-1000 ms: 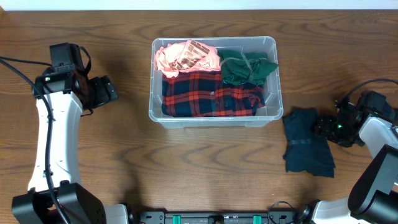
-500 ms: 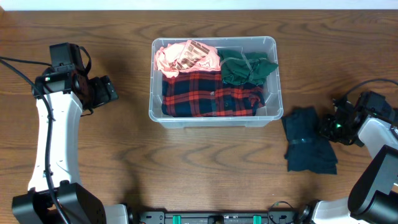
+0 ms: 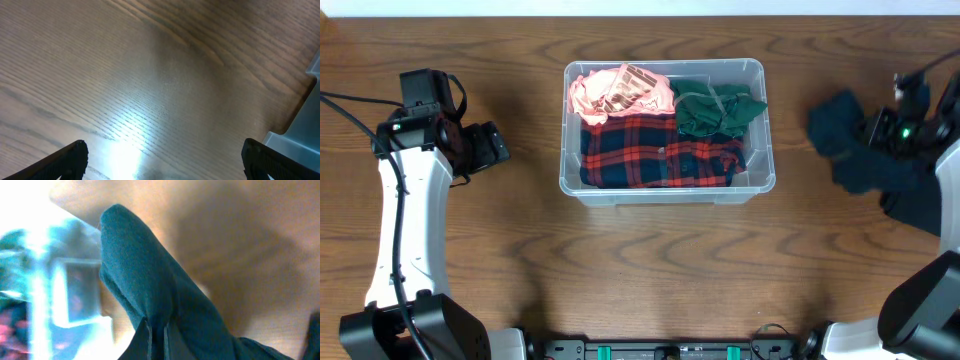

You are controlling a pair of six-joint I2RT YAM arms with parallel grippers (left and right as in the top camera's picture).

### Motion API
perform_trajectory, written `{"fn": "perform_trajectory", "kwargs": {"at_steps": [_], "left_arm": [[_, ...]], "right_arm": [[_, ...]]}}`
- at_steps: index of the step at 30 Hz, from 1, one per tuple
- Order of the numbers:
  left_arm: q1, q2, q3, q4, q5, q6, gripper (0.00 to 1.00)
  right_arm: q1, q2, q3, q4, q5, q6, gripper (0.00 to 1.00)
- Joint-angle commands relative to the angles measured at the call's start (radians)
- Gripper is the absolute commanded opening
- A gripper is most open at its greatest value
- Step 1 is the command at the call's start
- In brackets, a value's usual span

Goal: Pack container
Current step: 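Grasp the dark garment with the right gripper and lift it, then lower the dark garment into the bin's left side and press down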

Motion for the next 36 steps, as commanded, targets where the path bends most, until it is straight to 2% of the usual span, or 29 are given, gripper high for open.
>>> {"fn": "perform_trajectory", "kwargs": {"at_steps": [1,8,13,20,29,36], "left_arm": [[0.004,0.005,0.001,0.001,-0.005,-0.004,0.98],[0.004,0.005,0.001,0.0,-0.005,-0.004,0.98],[0.004,0.005,0.001,0.0,-0.005,-0.004,0.98],[0.004,0.005,0.001,0.0,-0.005,-0.004,0.98],[0.004,0.005,0.001,-0.005,-0.005,-0.004,0.98],[0.004,0.005,0.001,-0.016,-0.005,-0.004,0.98]], "right_arm": [[0.056,-0.005,0.122,-0.046,-0.047,-0.055,0.01],[0.195,-0.008,0.327,-0.112,-0.047,-0.063,0.01],[0.275,-0.019,0.448,-0.102,-0.047,0.056,0.01],[0.468,-0.016,0.481,0.002,-0.009,0.381,0.01],[0.845,-0.01,0.477,0.039,0.513,0.97,0.01],[1.101,0.045,0.476,0.03,0.757,1.265,0.01]]}}
